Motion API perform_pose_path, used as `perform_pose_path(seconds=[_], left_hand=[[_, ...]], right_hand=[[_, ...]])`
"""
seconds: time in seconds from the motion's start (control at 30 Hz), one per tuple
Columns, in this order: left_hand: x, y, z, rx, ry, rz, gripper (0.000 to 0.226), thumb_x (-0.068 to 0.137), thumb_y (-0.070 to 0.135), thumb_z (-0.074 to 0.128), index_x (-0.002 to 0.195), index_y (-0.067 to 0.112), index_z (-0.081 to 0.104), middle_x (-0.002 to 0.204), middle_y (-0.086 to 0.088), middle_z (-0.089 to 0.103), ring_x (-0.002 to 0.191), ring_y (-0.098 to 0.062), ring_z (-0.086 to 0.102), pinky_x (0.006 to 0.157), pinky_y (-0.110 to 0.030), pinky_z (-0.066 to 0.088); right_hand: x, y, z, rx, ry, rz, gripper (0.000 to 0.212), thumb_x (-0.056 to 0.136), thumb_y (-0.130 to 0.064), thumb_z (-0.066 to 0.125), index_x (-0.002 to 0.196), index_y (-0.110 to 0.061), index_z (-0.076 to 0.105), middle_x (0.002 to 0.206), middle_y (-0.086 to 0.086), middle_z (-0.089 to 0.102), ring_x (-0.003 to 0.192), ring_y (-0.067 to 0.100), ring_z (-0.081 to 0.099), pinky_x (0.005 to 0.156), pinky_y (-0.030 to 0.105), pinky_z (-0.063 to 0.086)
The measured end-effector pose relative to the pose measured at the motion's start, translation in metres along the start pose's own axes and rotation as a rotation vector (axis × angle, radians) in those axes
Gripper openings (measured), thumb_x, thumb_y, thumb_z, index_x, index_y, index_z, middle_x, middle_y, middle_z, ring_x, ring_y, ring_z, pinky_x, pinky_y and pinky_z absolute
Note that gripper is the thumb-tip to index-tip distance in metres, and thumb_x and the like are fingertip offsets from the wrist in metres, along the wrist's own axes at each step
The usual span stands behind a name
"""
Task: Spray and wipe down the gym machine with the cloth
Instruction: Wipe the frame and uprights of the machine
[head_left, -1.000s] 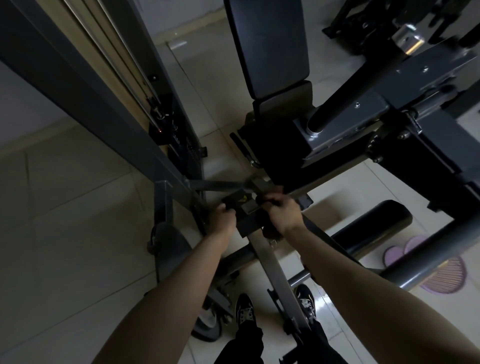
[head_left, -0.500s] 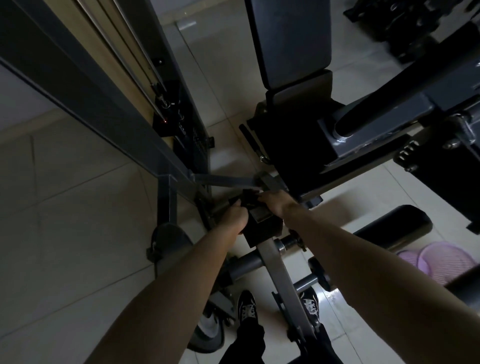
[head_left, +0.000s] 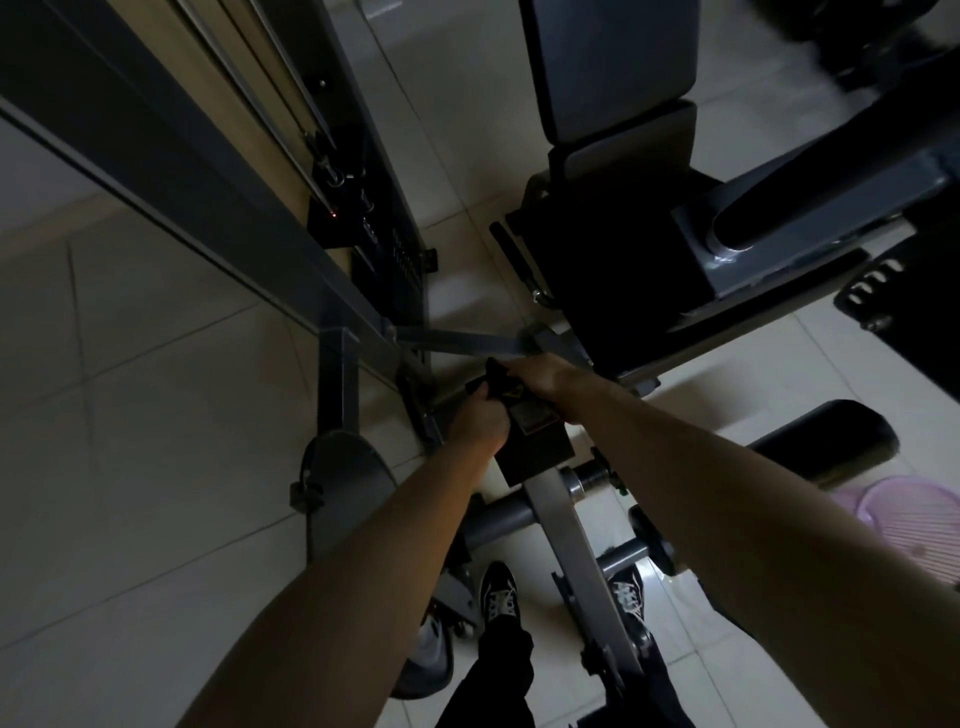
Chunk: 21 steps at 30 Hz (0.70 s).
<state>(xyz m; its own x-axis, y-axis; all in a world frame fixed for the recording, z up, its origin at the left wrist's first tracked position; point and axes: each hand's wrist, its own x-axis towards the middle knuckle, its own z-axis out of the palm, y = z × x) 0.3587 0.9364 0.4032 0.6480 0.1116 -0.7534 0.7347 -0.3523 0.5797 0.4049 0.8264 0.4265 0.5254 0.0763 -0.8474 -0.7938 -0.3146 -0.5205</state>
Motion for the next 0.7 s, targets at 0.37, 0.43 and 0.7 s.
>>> perform_pose_path(seconds=[0.37, 0.43, 0.7], left_hand=[[-0.022, 0.006, -0.005, 0.074, 0.093, -0.002, 0.055, 0.108, 0.016, 0.030, 0.161, 0.022, 0.017, 0.155, -0.018, 0.040, 0.136, -0.038, 0.045, 0.107, -0.043, 0.040], [-0.031, 0.006, -0.007, 0.011, 0.105, 0.031, 0.059, 0.107, 0.011, 0.031, 0.162, 0.021, 0.011, 0.157, -0.018, 0.036, 0.136, -0.039, 0.045, 0.107, -0.044, 0.041], [-0.079, -0.012, -0.002, -0.095, 0.143, 0.259, 0.053, 0.109, 0.022, 0.040, 0.158, 0.023, 0.023, 0.158, -0.012, 0.035, 0.135, -0.032, 0.049, 0.088, -0.027, 0.040]], right_hand=[[-0.078, 0.016, -0.005, -0.185, 0.181, -0.071, 0.036, 0.106, -0.030, 0.042, 0.129, -0.012, 0.062, 0.125, 0.012, 0.064, 0.109, 0.028, 0.064, 0.095, 0.039, 0.052], [-0.091, 0.019, -0.004, -0.195, 0.223, -0.085, 0.032, 0.106, -0.027, 0.044, 0.125, -0.008, 0.062, 0.124, 0.012, 0.063, 0.114, 0.029, 0.061, 0.100, 0.039, 0.048], [-0.125, 0.056, 0.008, -0.031, 0.387, -0.248, 0.022, 0.102, -0.021, 0.049, 0.108, -0.024, 0.070, 0.117, 0.006, 0.068, 0.110, 0.025, 0.063, 0.093, 0.031, 0.049]])
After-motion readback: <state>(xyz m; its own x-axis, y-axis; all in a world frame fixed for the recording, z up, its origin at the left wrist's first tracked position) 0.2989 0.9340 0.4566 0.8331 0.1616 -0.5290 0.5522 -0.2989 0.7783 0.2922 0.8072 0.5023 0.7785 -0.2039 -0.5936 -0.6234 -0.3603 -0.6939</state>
